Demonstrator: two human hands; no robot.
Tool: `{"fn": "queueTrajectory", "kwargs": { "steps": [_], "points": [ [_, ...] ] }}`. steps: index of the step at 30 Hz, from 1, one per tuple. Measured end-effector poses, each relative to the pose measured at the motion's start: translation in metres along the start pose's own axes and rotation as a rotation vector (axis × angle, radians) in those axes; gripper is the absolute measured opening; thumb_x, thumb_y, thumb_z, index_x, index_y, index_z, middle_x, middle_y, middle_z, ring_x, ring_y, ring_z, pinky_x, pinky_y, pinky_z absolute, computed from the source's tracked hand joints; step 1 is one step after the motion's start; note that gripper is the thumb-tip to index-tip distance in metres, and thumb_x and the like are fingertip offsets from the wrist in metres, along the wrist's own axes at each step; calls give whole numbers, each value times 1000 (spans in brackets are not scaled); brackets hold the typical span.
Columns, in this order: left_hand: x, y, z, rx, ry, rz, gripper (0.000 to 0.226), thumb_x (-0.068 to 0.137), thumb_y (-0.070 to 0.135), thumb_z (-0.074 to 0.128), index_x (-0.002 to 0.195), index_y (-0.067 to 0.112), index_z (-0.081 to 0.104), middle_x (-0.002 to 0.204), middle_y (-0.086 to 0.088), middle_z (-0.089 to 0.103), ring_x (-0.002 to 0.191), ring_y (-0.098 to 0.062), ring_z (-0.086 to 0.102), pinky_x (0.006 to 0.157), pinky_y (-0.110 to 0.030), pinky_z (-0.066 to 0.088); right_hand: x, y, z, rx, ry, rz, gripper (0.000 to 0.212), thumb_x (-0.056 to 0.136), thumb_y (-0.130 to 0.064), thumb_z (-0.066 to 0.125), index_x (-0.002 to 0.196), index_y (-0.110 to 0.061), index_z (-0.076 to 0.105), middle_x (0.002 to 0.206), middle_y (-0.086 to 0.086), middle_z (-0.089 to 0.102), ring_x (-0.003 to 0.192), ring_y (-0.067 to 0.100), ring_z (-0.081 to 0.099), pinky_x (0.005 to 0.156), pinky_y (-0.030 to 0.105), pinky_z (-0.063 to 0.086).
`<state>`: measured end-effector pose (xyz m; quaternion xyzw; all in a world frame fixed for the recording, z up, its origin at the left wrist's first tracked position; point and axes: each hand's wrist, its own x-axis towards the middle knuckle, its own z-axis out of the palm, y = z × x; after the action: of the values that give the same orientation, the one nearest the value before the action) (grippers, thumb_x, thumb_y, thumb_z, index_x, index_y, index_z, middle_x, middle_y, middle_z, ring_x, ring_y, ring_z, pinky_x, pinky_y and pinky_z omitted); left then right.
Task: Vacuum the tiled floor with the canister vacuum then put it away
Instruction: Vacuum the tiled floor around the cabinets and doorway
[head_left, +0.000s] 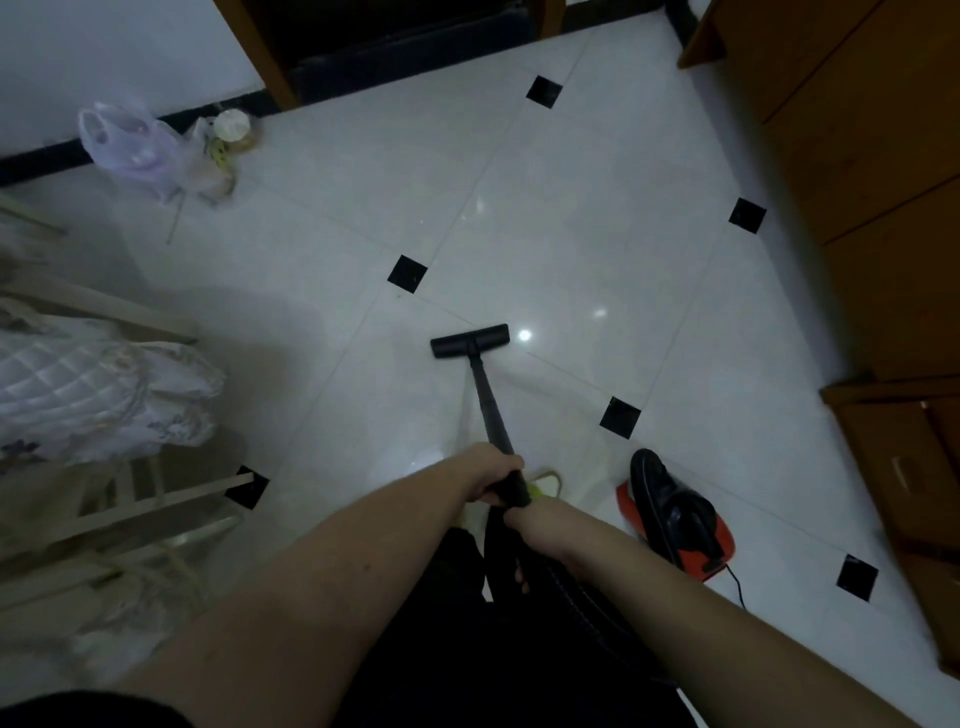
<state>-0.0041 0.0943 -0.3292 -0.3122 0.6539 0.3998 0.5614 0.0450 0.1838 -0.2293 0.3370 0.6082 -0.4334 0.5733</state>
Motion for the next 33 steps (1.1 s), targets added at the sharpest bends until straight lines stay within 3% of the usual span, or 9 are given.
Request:
{"fn": "queueTrajectory", "kwargs": {
  "steps": [3,6,8,11,15,17,22,28,33],
  "points": [
    [8,25,-11,-23,30,2,42,94,24,58,126,-3,52,103,-15,60,85,-26,61,51,-30,52,6,-26,-14,8,-24,13,30,101,-20,39,93,7,51,74,26,56,55,32,57,55,38,51],
    [13,50,-19,-38,67,13,42,94,24,58,126,-3,52,104,-16,62,89,-28,62,71,-36,56,17,-48,-29,-34,12,-15,25,100,-13,39,83,2,50,93,29,58,84,40,64,81,51,55],
    [10,67,-21,-27,113,32,41,95,23,57,126,-4,51,106,-15,59,89,-28,59,63,-34,53,21,-60,-36,-58,39,-57,25,98,-14,40,74,-9,47,102,24,57,106,40,61,97,51,50],
    [10,81,-22,13,208,58,47,96,23,56,132,-4,47,125,-18,56,104,-31,57,63,-31,47,24,-71,-46,-133,35,-110,29,99,-15,41,71,-16,46,102,18,55,101,31,60,101,48,48],
    [9,89,-20,-34,217,57,48,96,24,54,135,-4,46,131,-17,54,115,-31,55,71,-28,45,22,-82,-58,-180,-40,-68,19,101,-13,44,98,0,58,74,19,55,67,30,57,79,42,52],
    [7,93,-19,-56,210,52,46,98,24,52,135,-4,45,131,-18,54,114,-31,56,64,-28,44,21,-84,-63,-175,-68,-15,17,100,-10,46,94,3,56,63,21,57,53,30,57,74,42,53],
    [13,95,-27,-126,171,2,42,98,20,50,132,-2,45,129,-18,55,111,-31,57,41,-25,39,19,-92,-66,-154,35,-44,18,96,-12,42,81,-3,49,72,19,55,55,28,56,54,33,50],
    [37,100,-74,-201,131,-24,42,92,20,57,129,1,49,118,-19,61,93,-32,61,62,-39,58,33,-136,-47,-190,71,9,19,95,-12,43,76,-6,48,71,16,55,56,28,56,53,30,49],
    [47,118,-133,-94,151,18,40,94,20,56,127,-1,49,119,-18,60,89,-28,59,48,-31,48,43,-194,-22,-104,49,111,20,99,-13,41,95,6,47,69,25,52,44,30,55,41,29,47]
  ]
}}
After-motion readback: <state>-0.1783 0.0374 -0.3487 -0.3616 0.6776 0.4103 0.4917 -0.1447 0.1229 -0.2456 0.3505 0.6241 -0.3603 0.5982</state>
